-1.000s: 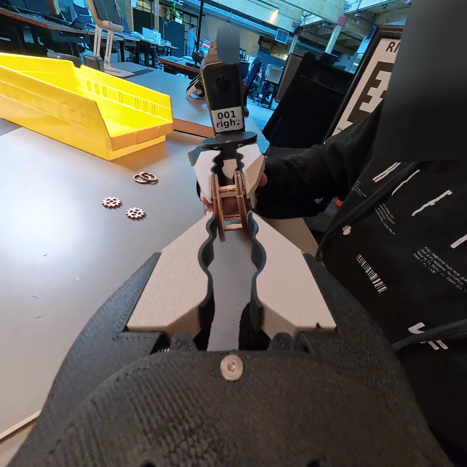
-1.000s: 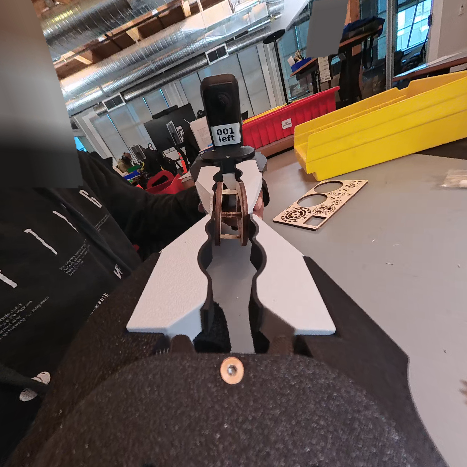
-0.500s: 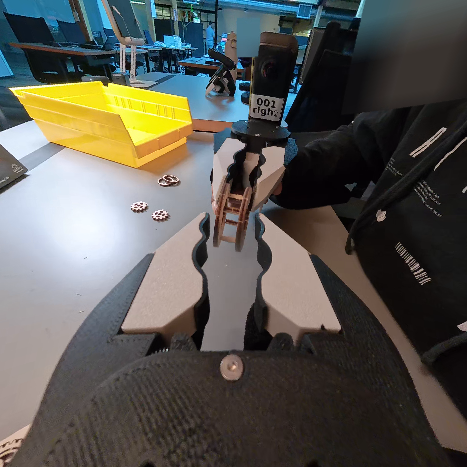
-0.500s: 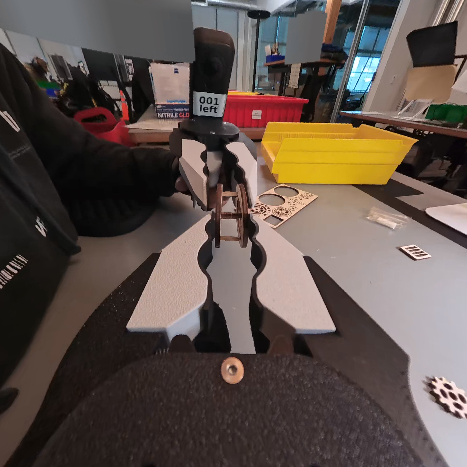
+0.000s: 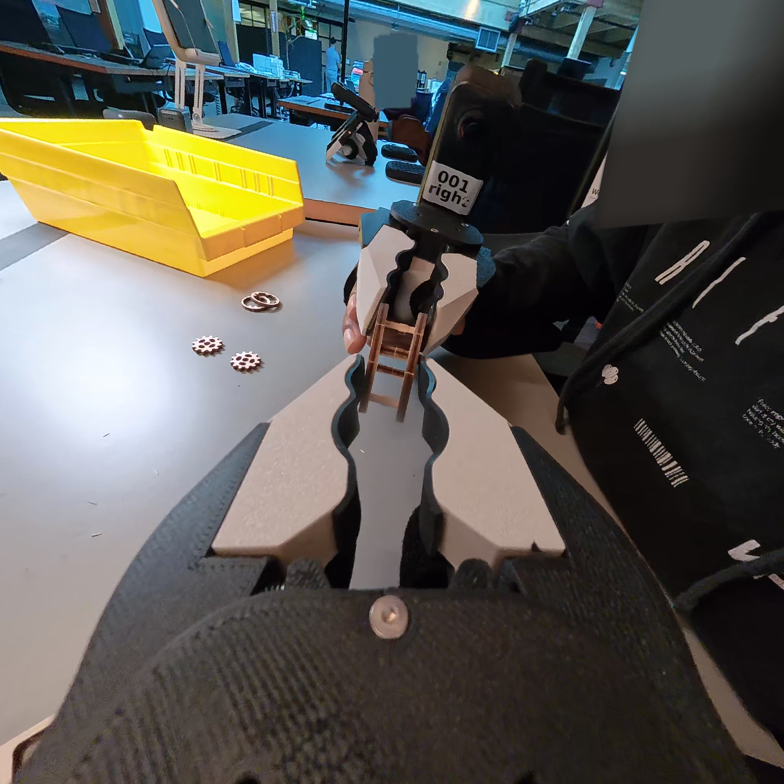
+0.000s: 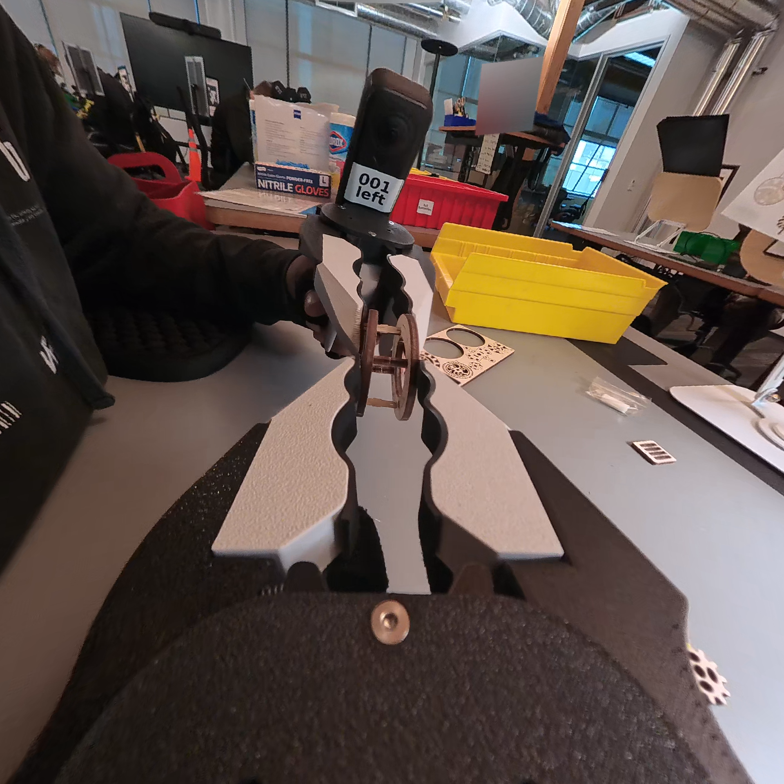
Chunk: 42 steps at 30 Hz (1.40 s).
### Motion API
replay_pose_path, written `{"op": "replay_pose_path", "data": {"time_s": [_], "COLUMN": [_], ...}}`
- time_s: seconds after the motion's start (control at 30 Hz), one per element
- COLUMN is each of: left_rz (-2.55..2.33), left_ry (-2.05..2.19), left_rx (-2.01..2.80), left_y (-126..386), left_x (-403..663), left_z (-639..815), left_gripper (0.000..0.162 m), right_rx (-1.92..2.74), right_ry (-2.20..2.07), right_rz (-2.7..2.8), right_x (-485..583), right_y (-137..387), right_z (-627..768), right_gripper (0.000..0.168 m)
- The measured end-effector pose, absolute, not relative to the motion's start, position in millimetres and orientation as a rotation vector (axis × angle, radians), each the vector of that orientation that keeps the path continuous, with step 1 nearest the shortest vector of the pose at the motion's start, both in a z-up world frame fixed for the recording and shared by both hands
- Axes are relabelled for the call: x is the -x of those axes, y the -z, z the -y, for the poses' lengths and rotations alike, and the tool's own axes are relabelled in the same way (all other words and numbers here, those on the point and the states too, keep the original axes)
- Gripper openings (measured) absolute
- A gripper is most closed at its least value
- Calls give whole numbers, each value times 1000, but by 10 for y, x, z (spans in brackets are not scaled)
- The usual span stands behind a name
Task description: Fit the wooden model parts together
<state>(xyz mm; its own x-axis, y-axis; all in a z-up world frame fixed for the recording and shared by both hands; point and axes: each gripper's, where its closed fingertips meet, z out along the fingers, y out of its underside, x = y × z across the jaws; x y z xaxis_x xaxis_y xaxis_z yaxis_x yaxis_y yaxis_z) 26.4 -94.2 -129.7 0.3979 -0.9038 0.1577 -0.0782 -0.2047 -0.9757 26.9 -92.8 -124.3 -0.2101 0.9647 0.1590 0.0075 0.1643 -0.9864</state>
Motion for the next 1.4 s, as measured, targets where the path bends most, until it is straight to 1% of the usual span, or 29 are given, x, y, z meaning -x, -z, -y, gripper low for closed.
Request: {"op": "replay_pose_path", "data": {"time_s": [0.27, 0.37, 0.4, 0.43, 0.73, 0.8, 0.83, 0.9, 0.93, 1.4], "left_rz": [-901, -910, -913, -918, -850, -826, -812, -816, -810, -594], "left_ry": [943, 938, 935, 929, 1024, 1055, 1069, 1096, 1107, 1250], "left_rx": [1563, 1548, 1546, 1547, 1600, 1600, 1604, 1622, 1627, 1724], "left_y": [1266, 1251, 1251, 1260, 1299, 1288, 1281, 1303, 1307, 1291], "left_x": [-260, -270, -275, -279, -265, -248, -236, -238, -243, -221], "left_z": [943, 956, 958, 958, 930, 922, 912, 922, 922, 813], "left_gripper": [21, 21, 21, 21, 24, 32, 32, 25, 25, 26], "right_rx": [1047, 1097, 1109, 1112, 1138, 1126, 1124, 1119, 1108, 1100], "right_ry": [-1282, -1345, -1370, -1393, -1352, -1343, -1338, -1306, -1295, -1169], "right_rz": [1418, 1421, 1424, 1428, 1437, 1436, 1442, 1446, 1447, 1412], "right_x": [-249, -244, -245, -251, -237, -240, -240, -240, -245, -227], "right_y": [1236, 1273, 1279, 1278, 1301, 1291, 1296, 1312, 1309, 1306], "right_z": [909, 905, 913, 930, 903, 905, 909, 893, 893, 805], "right_gripper": [25, 33, 32, 25, 24, 23, 24, 24, 23, 24]}}
